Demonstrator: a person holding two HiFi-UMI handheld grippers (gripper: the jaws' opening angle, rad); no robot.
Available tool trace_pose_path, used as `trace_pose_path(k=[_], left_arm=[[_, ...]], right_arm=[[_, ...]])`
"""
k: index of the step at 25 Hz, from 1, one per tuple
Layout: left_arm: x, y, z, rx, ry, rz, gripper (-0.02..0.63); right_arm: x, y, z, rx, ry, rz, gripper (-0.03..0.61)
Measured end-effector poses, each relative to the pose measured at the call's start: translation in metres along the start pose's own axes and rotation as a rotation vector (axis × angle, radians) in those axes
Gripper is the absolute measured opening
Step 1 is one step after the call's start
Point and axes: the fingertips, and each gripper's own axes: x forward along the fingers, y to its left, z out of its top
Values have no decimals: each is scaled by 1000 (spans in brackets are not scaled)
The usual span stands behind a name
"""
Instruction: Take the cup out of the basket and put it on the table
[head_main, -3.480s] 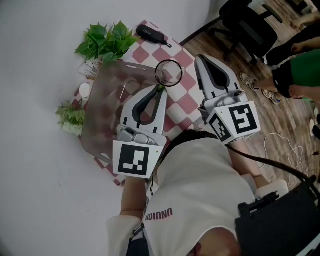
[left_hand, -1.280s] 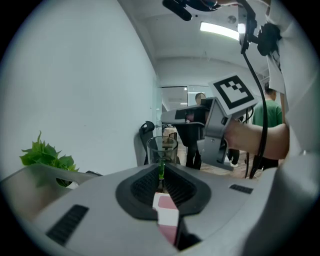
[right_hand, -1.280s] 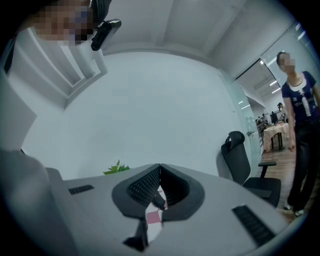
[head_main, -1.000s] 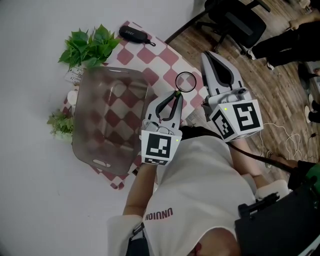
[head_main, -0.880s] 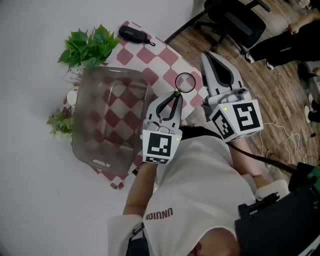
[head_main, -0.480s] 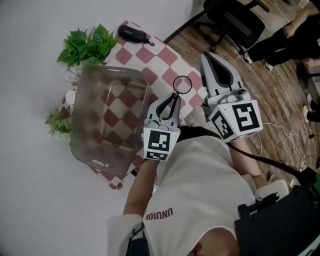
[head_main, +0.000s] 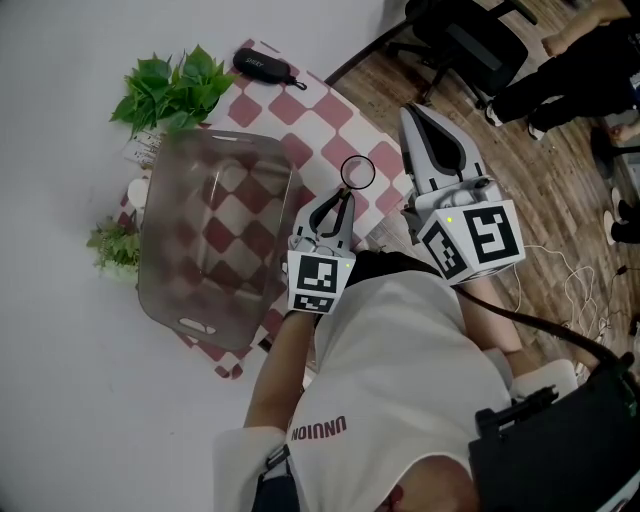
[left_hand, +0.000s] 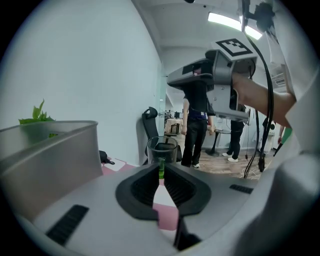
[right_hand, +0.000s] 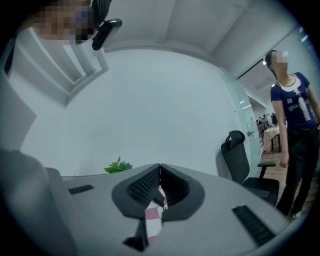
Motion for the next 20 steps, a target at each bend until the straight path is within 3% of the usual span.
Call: trace_pose_path(k=[20], left_arm=[[16, -3, -65, -4, 115, -20, 40]], right_arm=[[0, 4, -6, -11, 17, 1, 18]])
